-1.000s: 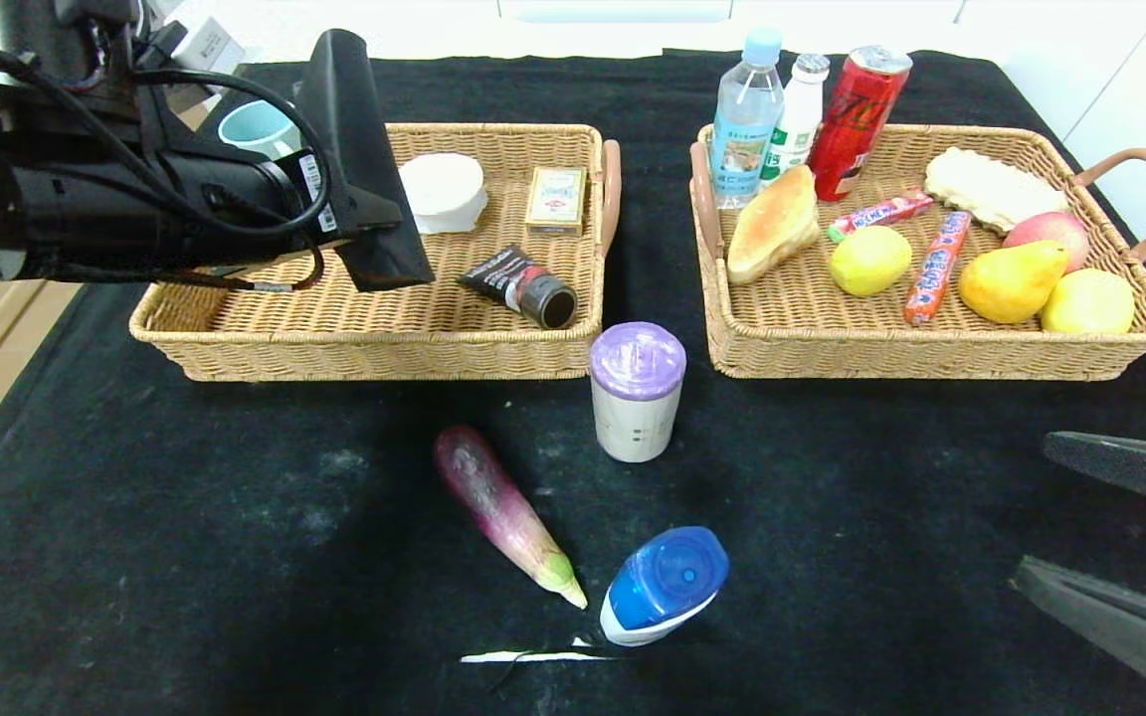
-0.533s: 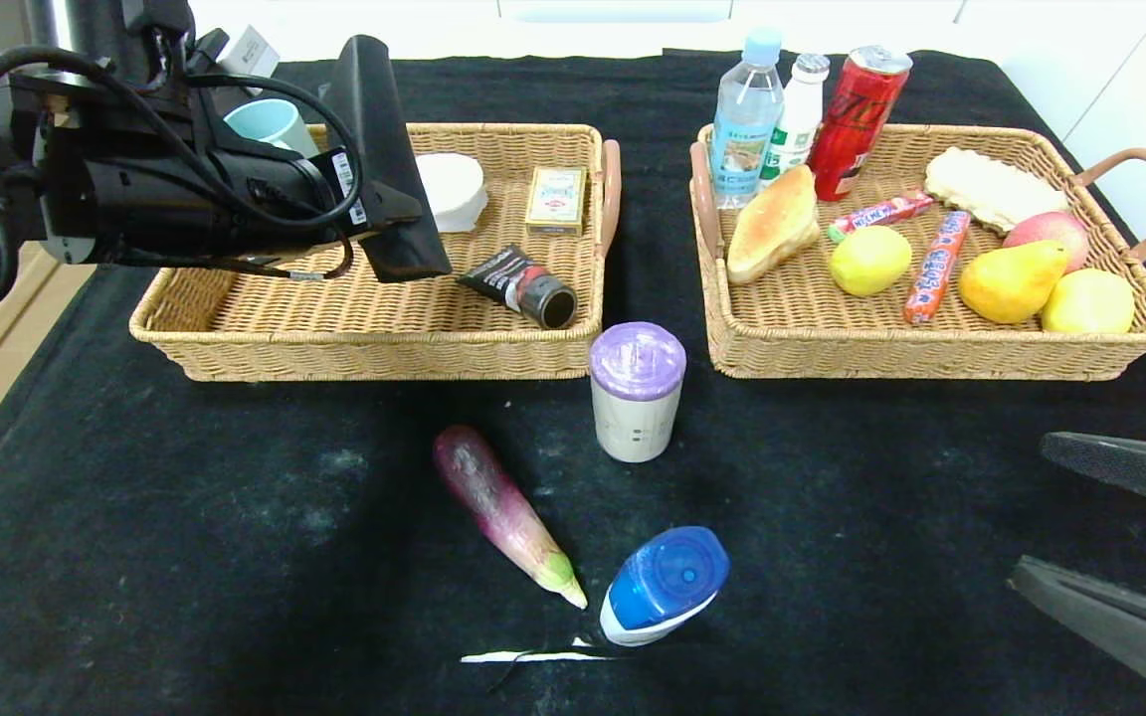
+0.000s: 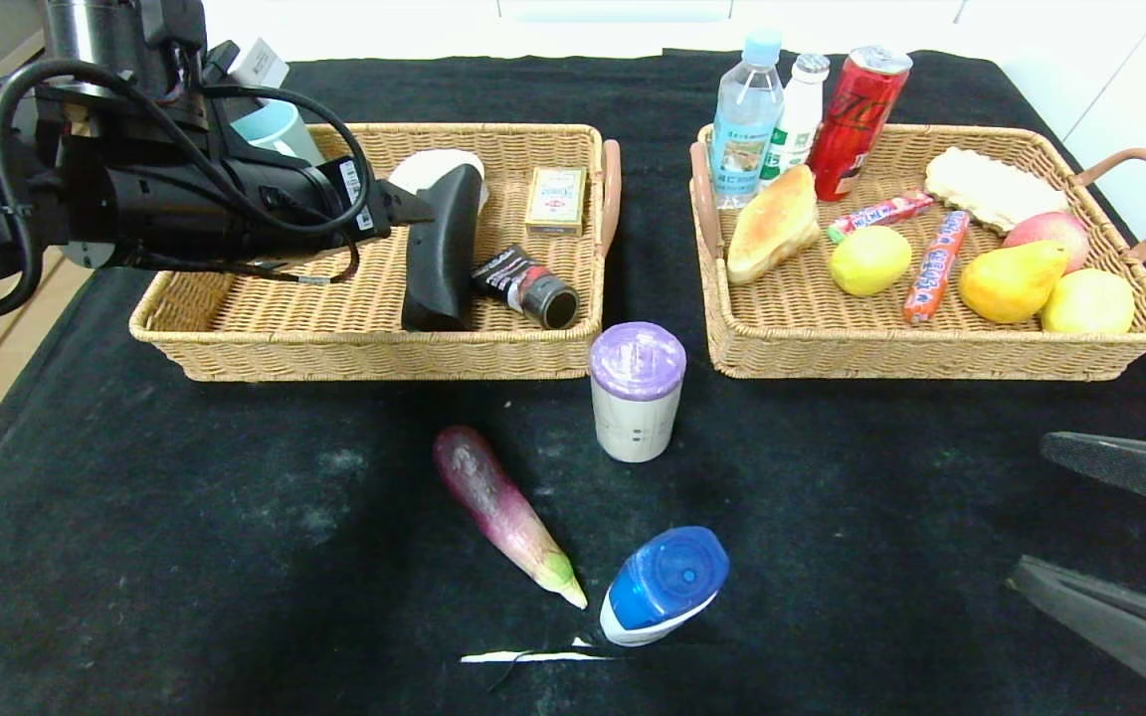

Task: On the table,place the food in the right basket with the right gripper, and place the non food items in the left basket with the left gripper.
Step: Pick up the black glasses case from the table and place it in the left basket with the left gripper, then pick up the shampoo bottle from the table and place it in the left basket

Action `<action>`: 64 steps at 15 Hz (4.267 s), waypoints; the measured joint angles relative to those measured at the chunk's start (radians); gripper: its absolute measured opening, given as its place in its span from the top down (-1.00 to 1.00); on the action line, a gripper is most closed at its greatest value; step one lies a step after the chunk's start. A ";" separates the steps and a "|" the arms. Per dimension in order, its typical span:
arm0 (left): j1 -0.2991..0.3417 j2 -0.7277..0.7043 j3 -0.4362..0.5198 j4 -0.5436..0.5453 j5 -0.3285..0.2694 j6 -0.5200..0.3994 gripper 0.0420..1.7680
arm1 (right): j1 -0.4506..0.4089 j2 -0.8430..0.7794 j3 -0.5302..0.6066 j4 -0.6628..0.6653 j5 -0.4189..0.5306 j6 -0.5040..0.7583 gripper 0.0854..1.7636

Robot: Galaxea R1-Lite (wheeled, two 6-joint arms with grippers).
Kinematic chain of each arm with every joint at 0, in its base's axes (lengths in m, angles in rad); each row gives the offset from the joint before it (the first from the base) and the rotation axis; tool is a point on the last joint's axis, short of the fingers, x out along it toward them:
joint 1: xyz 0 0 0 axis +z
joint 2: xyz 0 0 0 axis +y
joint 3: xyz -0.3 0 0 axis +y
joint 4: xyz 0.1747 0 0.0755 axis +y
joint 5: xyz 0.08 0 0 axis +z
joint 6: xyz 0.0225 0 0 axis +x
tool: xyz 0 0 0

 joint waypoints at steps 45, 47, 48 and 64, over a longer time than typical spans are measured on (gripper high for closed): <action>-0.652 -0.291 0.899 -0.437 -0.033 0.498 -0.94 | 0.000 0.026 0.006 -0.004 -0.002 -0.001 -0.94; -0.674 -0.259 0.891 -0.499 0.010 0.496 -0.94 | 0.000 0.026 0.007 -0.004 -0.001 -0.001 -0.94; -0.682 -0.247 0.883 -0.505 0.020 0.494 -0.94 | 0.000 0.026 0.007 -0.004 -0.001 -0.001 -0.94; -0.706 -0.188 0.834 -0.534 0.087 0.484 -0.09 | 0.000 0.028 0.007 -0.004 -0.001 -0.001 -0.94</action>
